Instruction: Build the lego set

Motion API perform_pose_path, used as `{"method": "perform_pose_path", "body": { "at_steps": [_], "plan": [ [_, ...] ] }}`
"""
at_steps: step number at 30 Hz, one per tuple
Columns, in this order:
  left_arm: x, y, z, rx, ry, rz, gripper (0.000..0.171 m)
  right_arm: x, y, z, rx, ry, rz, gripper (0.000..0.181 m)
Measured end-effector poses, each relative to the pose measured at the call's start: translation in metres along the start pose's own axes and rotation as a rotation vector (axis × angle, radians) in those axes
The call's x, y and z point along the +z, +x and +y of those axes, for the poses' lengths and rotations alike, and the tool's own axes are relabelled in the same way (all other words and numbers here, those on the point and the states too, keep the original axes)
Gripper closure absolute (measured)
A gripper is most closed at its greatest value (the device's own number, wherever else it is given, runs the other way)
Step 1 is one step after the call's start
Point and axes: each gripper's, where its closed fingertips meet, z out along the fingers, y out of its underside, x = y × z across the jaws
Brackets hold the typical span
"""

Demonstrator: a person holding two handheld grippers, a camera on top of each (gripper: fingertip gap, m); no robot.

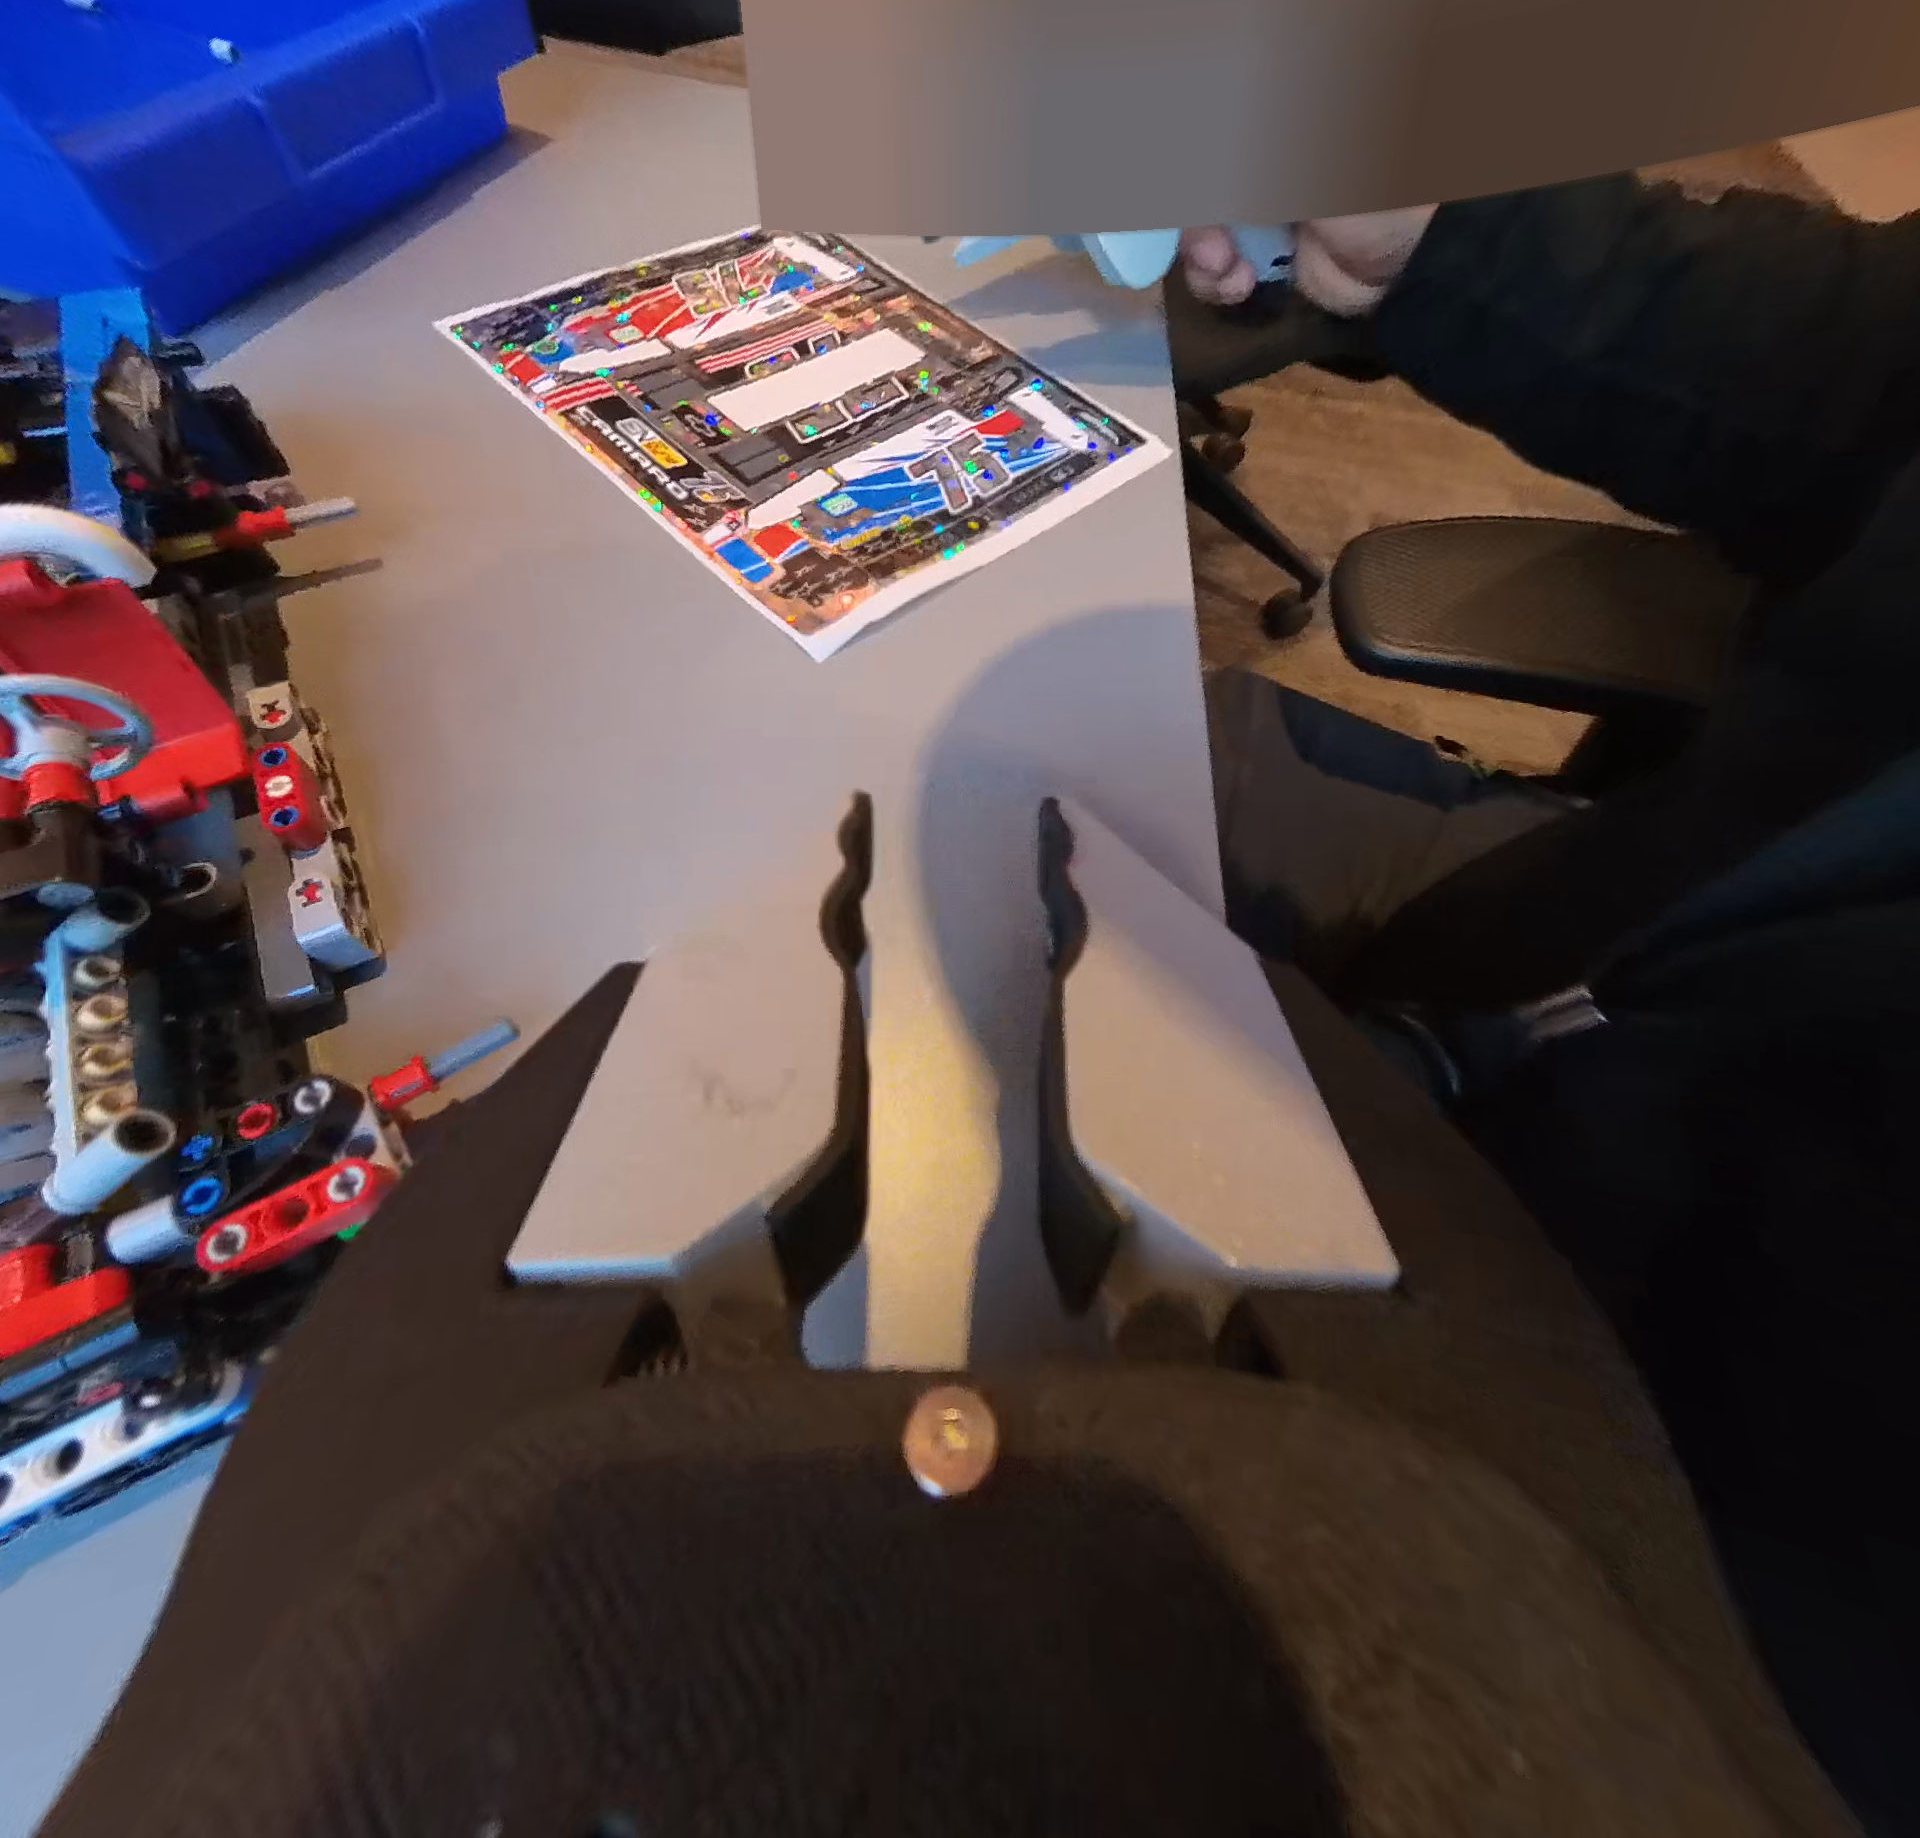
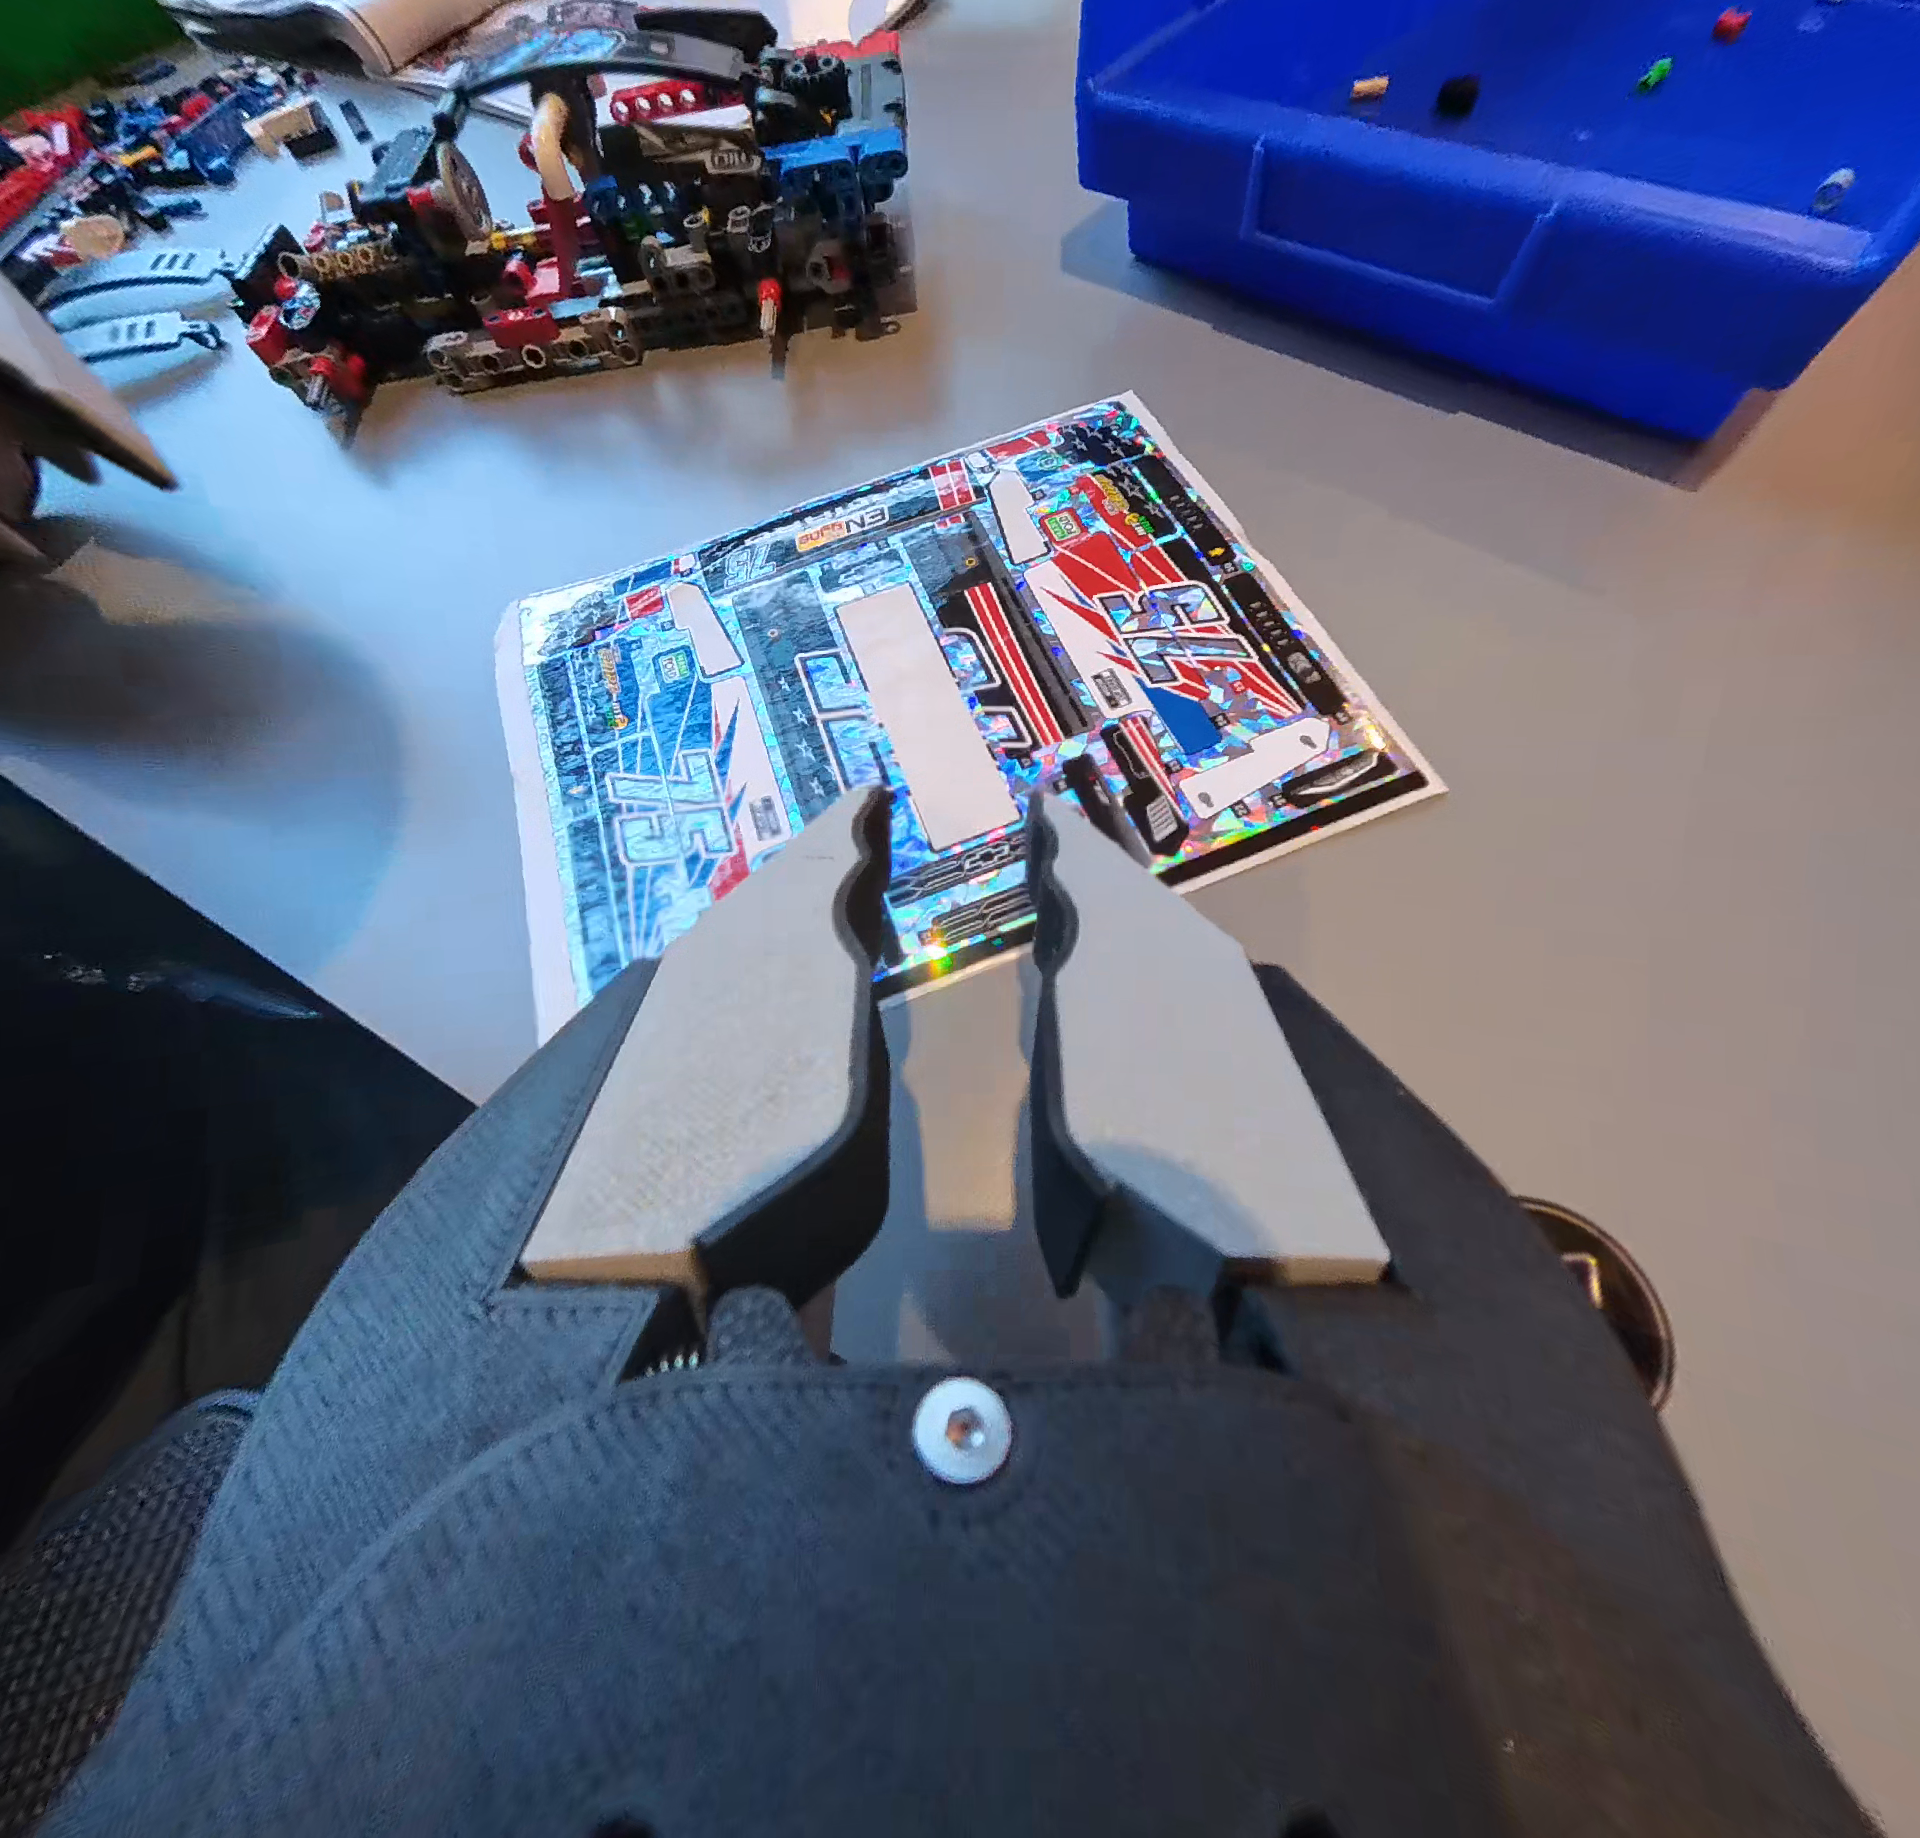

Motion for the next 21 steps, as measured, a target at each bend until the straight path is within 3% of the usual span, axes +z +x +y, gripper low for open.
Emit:
{"method": "perform_pose_path", "body": {
  "at_steps": [8, 13, 15, 18, 21],
  "plan": [
    [0.011, 0.008, 0.005, 0.056, -0.061, 0.066, 0.152, 0.001, 0.006, 0.002, -0.014, 0.013, -0.033, 0.156],
    [0.015, 0.001, 0.006, 0.024, -0.081, 0.039, 0.147, 0.009, -0.003, 0.020, -0.071, -0.130, -0.117, 0.157],
    [0.021, -0.002, 0.009, 0.026, -0.121, 0.009, 0.147, 0.009, -0.017, 0.027, -0.110, -0.215, -0.168, 0.171],
    [0.032, -0.013, 0.016, 0.014, -0.190, -0.075, 0.147, 0.012, -0.045, 0.030, -0.115, -0.270, -0.207, 0.172],
    [0.039, -0.033, 0.022, -0.025, -0.259, -0.197, 0.142, 0.031, -0.100, 0.024, -0.048, -0.240, -0.322, 0.176]
  ]
}}
